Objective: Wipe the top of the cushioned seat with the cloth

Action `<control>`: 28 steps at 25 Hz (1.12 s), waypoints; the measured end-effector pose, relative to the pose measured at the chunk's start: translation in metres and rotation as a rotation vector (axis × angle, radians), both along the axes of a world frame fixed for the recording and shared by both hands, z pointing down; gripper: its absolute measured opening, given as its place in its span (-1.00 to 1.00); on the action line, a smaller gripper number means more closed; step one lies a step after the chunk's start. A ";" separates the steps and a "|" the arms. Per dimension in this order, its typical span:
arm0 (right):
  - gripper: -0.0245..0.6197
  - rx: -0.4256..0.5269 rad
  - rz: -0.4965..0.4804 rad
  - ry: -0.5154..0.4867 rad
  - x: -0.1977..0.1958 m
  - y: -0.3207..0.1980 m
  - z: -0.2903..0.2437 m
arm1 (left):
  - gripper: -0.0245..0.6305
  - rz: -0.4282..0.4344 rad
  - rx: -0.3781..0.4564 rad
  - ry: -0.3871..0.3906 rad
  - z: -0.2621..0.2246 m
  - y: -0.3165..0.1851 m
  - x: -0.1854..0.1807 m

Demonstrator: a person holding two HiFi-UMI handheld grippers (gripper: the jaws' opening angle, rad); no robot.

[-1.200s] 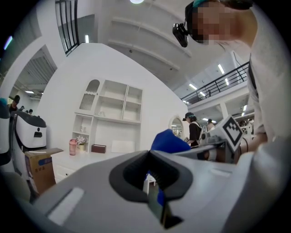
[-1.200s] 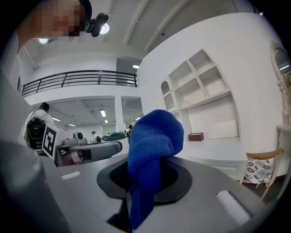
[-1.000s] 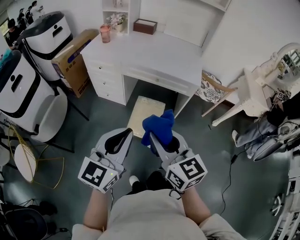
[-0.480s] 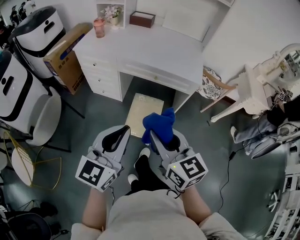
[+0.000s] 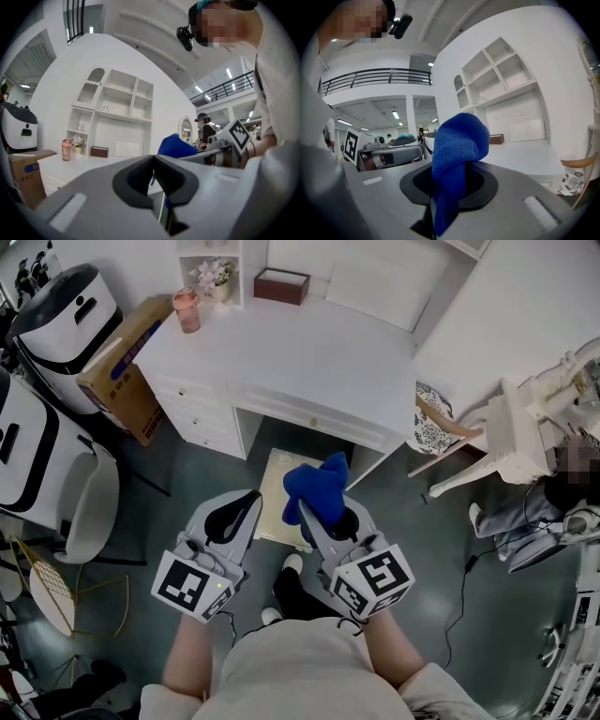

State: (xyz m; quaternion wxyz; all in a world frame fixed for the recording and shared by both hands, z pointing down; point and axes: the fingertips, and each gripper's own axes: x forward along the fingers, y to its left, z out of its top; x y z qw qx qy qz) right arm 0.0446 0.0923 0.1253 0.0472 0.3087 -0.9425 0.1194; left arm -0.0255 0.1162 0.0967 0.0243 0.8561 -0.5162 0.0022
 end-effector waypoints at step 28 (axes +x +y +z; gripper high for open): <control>-0.64 -0.141 0.166 0.055 -0.049 -0.167 0.066 | -0.93 0.169 -0.108 -0.007 0.048 -0.173 -0.045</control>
